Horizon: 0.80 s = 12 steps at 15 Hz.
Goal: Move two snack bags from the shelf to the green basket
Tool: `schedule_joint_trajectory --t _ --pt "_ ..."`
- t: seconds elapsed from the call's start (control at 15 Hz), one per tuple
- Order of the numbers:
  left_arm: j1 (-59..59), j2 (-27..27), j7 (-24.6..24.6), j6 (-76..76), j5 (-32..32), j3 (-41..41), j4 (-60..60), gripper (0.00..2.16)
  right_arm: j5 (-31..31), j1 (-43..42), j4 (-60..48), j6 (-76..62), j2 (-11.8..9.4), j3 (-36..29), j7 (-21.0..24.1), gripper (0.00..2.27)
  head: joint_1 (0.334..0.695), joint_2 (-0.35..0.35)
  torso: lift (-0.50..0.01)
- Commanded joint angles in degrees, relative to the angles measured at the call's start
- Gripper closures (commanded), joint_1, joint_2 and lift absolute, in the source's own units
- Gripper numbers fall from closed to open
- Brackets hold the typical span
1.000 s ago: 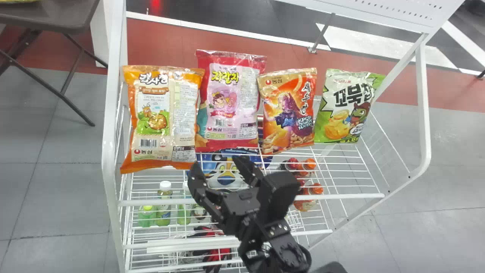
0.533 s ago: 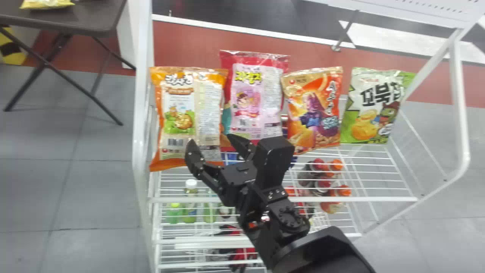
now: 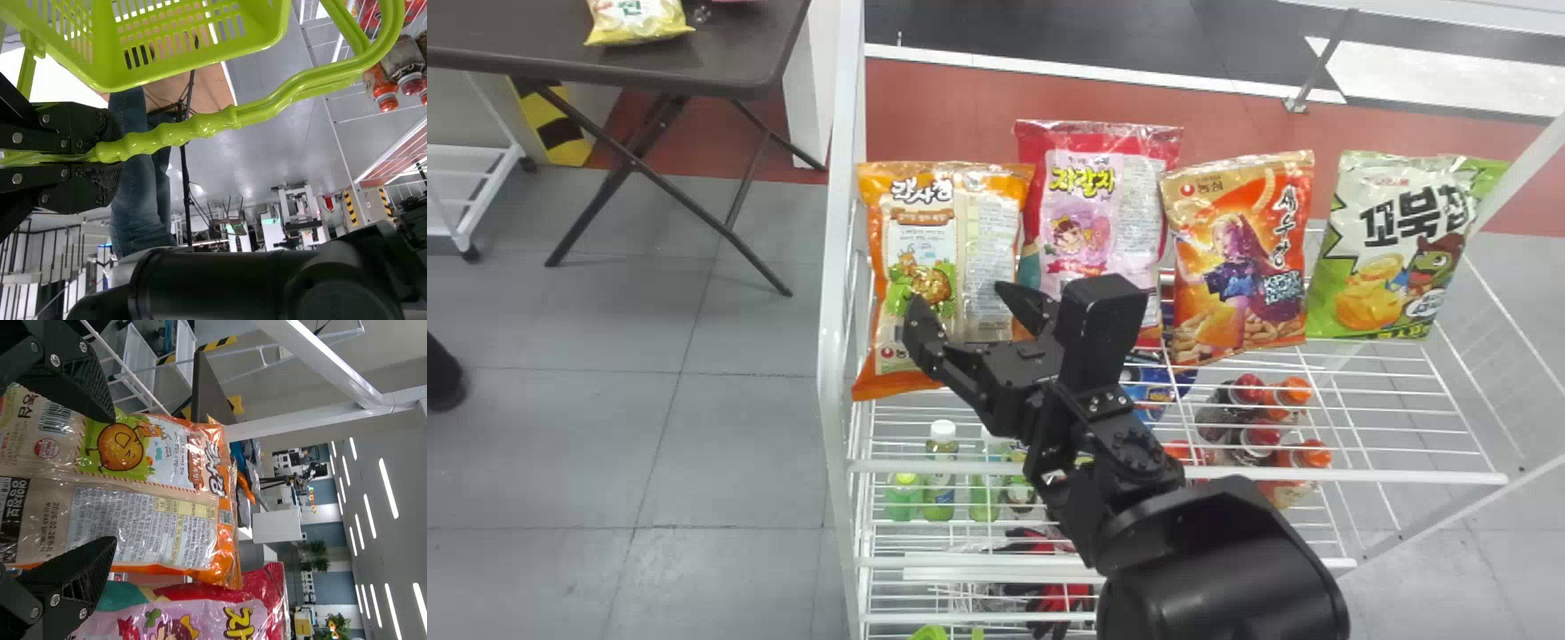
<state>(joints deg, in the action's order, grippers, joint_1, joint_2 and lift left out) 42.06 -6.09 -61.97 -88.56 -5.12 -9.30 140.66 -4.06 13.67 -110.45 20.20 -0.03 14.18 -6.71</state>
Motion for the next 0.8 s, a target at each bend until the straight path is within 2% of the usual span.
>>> schedule_joint_trajectory --t 0.0,0.13,0.2,0.27,0.33,0.4,0.53,0.73 --pt "-0.1 -0.1 0.0 0.0 -0.2 0.4 0.0 2.11 0.1 -2.7 2.7 0.5 0.1 0.6 -0.6 0.31 0.695 -0.129 -0.017" --pt "-0.1 -0.1 -0.1 0.0 -0.7 0.9 -0.1 2.11 0.5 -3.4 2.8 3.0 0.1 1.1 -0.6 0.51 0.695 -0.111 -0.017" --pt "-0.1 -0.1 -0.1 0.0 -0.8 0.9 -0.1 2.11 0.5 -3.5 2.5 4.7 0.1 1.1 -0.9 0.97 0.695 -0.102 -0.017" --pt "-0.2 -0.1 -0.1 0.0 -0.9 0.9 -0.1 2.11 0.4 -3.4 1.9 6.3 0.1 1.1 -1.4 1.59 0.695 -0.096 -0.017" --pt "-0.2 -0.1 -0.1 0.0 -0.9 0.9 0.0 2.11 0.5 -3.3 1.5 7.0 0.1 1.0 -1.6 1.68 0.695 -0.086 -0.017" --pt "-0.2 -0.1 0.0 0.0 -0.8 0.9 0.0 2.11 0.4 -3.1 1.3 7.0 0.1 0.8 -3.0 1.98 0.695 -0.083 -0.017" --pt "-0.4 -0.1 0.2 0.0 -0.8 0.6 0.1 2.11 0.6 -2.0 -1.0 6.8 0.1 0.8 -3.1 2.18 0.695 -0.078 -0.017" --pt "-0.3 -0.1 0.2 -0.2 -0.8 0.4 0.6 2.11 -1.1 0.5 -6.1 8.6 -0.8 0.6 -4.3 2.20 0.695 -0.082 -0.017"
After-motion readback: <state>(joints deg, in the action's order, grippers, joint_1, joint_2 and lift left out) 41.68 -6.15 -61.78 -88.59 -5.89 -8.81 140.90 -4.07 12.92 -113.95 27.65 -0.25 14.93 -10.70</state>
